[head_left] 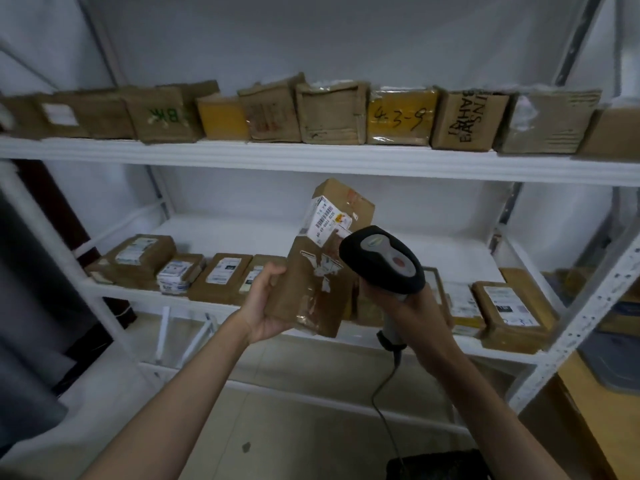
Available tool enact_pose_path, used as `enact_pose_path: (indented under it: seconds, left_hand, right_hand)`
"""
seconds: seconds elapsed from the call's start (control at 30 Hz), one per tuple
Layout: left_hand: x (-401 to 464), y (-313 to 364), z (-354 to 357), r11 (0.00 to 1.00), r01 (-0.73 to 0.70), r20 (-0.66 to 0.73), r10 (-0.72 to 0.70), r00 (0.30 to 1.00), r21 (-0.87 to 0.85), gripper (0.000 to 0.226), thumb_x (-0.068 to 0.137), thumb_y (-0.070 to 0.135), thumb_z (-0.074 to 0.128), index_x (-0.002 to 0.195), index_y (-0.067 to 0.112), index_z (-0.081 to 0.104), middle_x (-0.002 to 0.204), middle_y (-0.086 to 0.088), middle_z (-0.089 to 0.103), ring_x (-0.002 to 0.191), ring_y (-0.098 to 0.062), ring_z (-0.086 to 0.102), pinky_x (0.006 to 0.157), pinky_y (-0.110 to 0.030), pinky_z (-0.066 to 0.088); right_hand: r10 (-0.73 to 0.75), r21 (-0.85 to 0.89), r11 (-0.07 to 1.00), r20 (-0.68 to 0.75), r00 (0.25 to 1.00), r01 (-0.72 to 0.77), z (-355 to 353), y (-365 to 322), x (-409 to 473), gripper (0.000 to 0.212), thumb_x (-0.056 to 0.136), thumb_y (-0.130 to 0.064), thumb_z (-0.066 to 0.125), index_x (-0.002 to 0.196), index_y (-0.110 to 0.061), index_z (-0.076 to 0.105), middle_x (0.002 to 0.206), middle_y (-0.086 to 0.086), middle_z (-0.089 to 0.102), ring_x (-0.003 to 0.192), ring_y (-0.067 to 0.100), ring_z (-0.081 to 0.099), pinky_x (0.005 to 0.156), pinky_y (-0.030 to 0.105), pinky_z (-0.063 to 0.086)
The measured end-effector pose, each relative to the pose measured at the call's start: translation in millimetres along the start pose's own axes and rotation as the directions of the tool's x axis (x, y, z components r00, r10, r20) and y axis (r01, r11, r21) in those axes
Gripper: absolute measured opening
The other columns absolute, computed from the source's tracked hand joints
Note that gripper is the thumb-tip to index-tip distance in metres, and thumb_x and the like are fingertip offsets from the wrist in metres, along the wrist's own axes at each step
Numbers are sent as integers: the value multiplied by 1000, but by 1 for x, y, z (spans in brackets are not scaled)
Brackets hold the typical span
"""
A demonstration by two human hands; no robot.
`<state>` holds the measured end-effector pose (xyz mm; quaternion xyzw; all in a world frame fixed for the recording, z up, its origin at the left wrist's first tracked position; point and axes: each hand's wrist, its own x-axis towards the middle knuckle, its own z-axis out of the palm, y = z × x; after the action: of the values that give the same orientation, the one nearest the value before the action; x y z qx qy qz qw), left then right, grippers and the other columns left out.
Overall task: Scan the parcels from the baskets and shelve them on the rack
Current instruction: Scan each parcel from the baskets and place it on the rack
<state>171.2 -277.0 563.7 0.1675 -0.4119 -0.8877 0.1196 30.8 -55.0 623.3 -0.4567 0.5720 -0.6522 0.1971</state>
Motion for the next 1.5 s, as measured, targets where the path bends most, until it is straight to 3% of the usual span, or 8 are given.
enact_pose_path:
  seconds: [0.13,0.33,0.43,0.57,0.77,0.93,1.2,1.5]
  left_hand:
    - [-20,11,5,992,-122,38,123,992,-33,63,78,51,72,124,8,69,115,-20,67,105,-33,66,94,-48,51]
    - [-38,31,13,970,-239,-127,244,961,52,57,100,50,50,144,13,53,137,-23,59,124,-36,60,101,-50,49]
    - [-51,46,26,865,-388,-207,463,862,319,46,100,51,51,145,40,46,138,-11,61,121,-31,64,88,-45,57]
    - [-73,59,40,665,-471,-223,685,693,579,37,96,59,51,132,51,45,116,-6,71,106,-34,70,81,-53,60]
    - [-106,70,54,578,-487,-136,724,677,654,76,69,67,77,134,48,43,124,-2,64,107,-25,70,82,-43,60]
    - [-126,78,58,505,-449,-114,748,654,737,90,63,51,82,139,58,34,132,-6,56,107,-15,69,80,-31,60]
    - [-159,113,51,508,-498,-206,815,541,703,88,67,47,82,142,54,37,136,-4,56,109,-21,70,85,-46,61]
    - [-199,207,30,415,-564,-228,899,374,713,79,77,36,80,144,42,39,136,-3,57,114,-20,69,85,-40,61]
  right_hand:
    - [-1,100,995,89,996,-8,27,0,14,45,84,-26,73,125,-38,59,121,-16,71,114,4,65,88,20,56]
    - [-19,170,985,109,994,0,59,-12,33,44,86,-12,73,121,-35,60,113,-22,73,105,0,68,80,19,57]
    - [-33,175,984,112,993,13,64,-17,39,46,86,-9,74,126,-27,60,121,-1,73,113,15,68,91,38,60]
    - [-67,144,988,84,994,54,71,-23,44,45,84,-2,77,118,-27,63,112,-5,75,105,11,70,85,29,60]
    - [-87,111,991,130,988,73,86,-43,53,50,86,-7,78,131,-17,60,124,3,69,115,18,66,98,44,57]
    - [-132,180,978,162,978,102,102,-55,67,50,82,5,78,110,-34,60,102,-20,74,99,-7,67,79,13,55]
    - [-196,267,955,248,949,127,145,-93,106,48,83,-3,80,105,-40,59,93,-40,69,95,-17,63,74,4,50]
    - [-298,352,918,307,904,183,205,-165,161,44,86,-10,78,119,-36,64,113,-15,74,111,5,67,94,31,58]
